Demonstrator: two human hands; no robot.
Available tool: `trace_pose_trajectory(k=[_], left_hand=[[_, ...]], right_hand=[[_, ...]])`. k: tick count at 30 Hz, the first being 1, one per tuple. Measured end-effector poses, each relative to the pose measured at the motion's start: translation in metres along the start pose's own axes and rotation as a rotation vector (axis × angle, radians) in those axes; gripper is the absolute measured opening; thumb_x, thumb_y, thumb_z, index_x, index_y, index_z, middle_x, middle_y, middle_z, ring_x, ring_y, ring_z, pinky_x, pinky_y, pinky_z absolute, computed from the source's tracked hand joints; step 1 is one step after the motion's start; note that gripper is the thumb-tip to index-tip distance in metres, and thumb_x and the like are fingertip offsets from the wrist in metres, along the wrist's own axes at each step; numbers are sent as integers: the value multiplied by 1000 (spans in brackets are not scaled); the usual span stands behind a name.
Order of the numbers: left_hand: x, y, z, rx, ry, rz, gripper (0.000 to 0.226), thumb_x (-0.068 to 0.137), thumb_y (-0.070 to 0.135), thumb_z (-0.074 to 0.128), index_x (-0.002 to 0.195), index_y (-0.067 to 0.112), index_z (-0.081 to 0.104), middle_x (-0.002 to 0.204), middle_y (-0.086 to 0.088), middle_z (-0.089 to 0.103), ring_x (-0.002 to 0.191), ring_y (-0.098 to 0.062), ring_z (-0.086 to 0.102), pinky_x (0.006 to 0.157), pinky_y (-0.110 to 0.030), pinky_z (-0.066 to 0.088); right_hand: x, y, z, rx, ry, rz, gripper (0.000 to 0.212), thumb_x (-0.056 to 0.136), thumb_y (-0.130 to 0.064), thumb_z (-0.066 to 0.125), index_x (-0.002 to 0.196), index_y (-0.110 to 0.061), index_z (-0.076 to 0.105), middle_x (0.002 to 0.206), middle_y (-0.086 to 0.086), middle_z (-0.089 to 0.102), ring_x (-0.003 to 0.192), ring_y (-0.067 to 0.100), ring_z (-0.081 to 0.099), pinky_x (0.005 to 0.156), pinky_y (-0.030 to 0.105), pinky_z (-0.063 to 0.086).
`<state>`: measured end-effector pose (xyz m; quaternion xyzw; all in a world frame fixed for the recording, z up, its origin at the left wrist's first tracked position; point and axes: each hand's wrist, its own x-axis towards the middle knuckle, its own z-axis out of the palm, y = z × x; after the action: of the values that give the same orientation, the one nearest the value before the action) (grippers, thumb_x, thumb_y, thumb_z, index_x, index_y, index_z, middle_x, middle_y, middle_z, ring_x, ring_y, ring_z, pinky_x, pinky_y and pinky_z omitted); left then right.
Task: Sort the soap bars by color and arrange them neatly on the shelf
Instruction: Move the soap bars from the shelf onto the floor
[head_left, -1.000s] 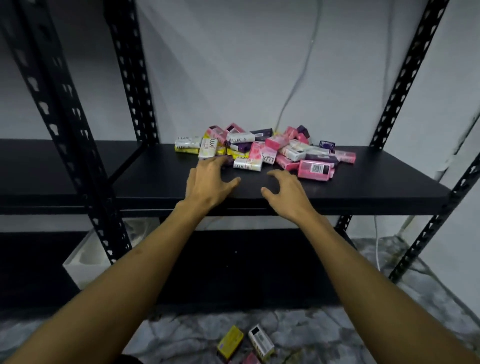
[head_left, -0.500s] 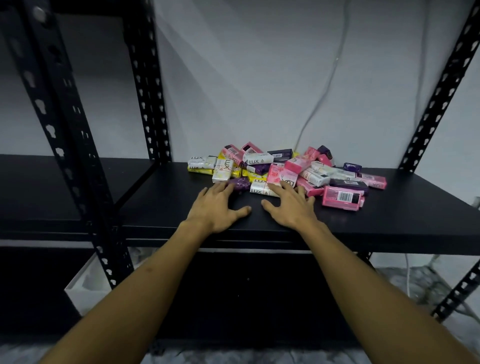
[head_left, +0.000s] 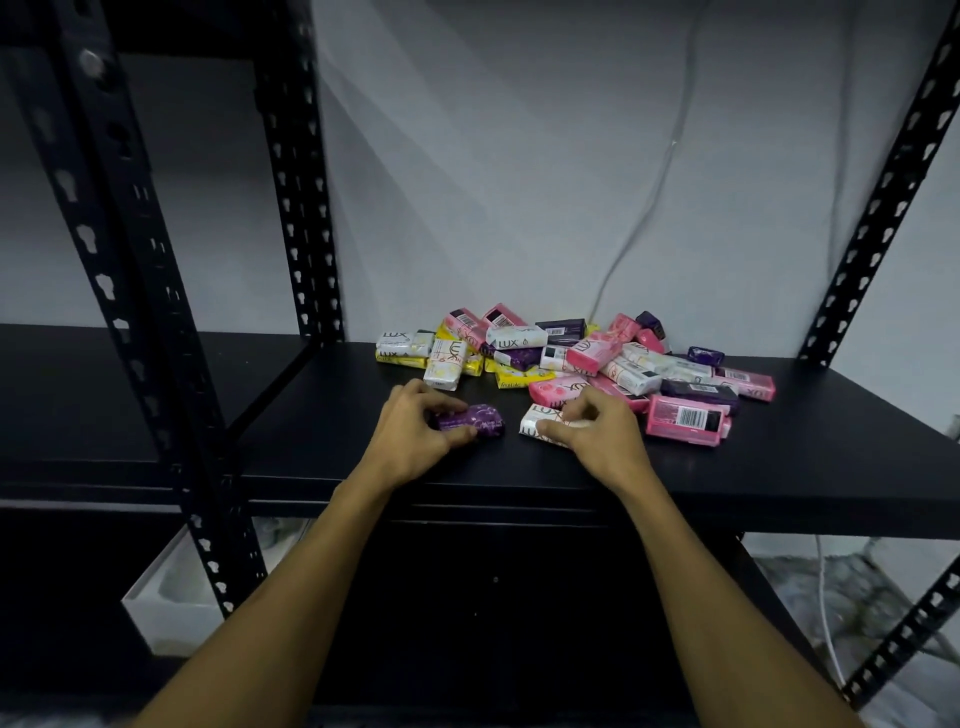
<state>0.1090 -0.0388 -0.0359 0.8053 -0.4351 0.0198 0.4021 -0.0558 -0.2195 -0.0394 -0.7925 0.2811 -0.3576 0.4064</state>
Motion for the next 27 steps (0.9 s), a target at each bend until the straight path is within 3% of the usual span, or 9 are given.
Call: trace_pose_trajectory(k=[3, 6, 9, 12, 14, 16, 19, 22, 27], left_hand=[[5, -5, -1, -169, 39, -59, 27, 77, 50, 80, 97, 33, 76, 109, 8, 58, 106, -7, 53, 87, -23, 44], [21, -11, -3, -315, 144, -152, 26, 81, 48, 77, 98, 29, 73, 107, 4, 65, 99, -9, 62, 82, -21, 49], [45, -22, 1, -254, 206, -209, 40, 82, 47, 76, 112, 22, 67, 114, 0, 66, 106, -14, 62, 90, -32, 53], [68, -26, 7, -227, 202, -269, 58, 79, 51, 78, 126, 20, 60, 127, -5, 62, 110, -16, 59, 88, -30, 48], [78, -26, 11, -212, 201, -279, 68, 77, 50, 80, 132, 19, 55, 132, -7, 61, 110, -17, 59, 85, -28, 47], [86, -28, 16, -188, 204, -284, 72, 75, 45, 84, 135, 19, 53, 132, -9, 61, 111, -20, 60, 82, -24, 46], [89, -31, 20, -178, 181, -303, 72, 74, 33, 87, 136, 18, 52, 129, -11, 62, 104, -18, 59, 72, -13, 43], [84, -33, 14, -164, 183, -325, 78, 72, 31, 89, 139, 17, 51, 127, -11, 63, 111, -20, 59, 85, -22, 49], [76, -24, -4, 24, 12, -317, 65, 80, 39, 79, 136, 14, 58, 130, -6, 61, 119, -22, 56, 98, -29, 44]], right_hand=[[6, 2, -7, 244, 45, 37, 29, 75, -28, 86, 86, -10, 67, 90, 4, 71, 86, 14, 66, 78, 26, 53], [18, 11, -12, 347, 114, 97, 12, 87, -21, 76, 96, -17, 69, 107, -2, 71, 98, 14, 65, 81, 25, 50], [30, 17, -12, 168, 57, 82, 19, 96, -16, 63, 114, -21, 67, 120, 0, 63, 98, 9, 60, 82, 26, 46], [42, 19, -10, 14, -57, 55, 36, 100, -13, 54, 133, -25, 61, 129, -1, 58, 112, 24, 59, 94, 35, 51], [50, 23, -9, -44, -113, 43, 42, 100, -10, 52, 138, -27, 57, 139, -2, 52, 116, 12, 52, 102, 30, 43], [53, 26, -9, -111, -146, 40, 45, 99, -6, 54, 140, -25, 56, 135, -2, 52, 114, 8, 51, 103, 28, 40], [56, 28, -8, -168, -163, 40, 47, 96, -3, 59, 140, -20, 56, 148, 0, 43, 136, 19, 41, 118, 34, 28], [58, 24, -10, -280, -181, 18, 43, 92, -7, 67, 134, -9, 60, 142, 6, 42, 135, 23, 40, 111, 23, 25], [58, 19, -17, -520, -201, -64, 39, 83, -19, 79, 120, -16, 70, 137, 5, 49, 132, 27, 45, 113, 48, 36]])
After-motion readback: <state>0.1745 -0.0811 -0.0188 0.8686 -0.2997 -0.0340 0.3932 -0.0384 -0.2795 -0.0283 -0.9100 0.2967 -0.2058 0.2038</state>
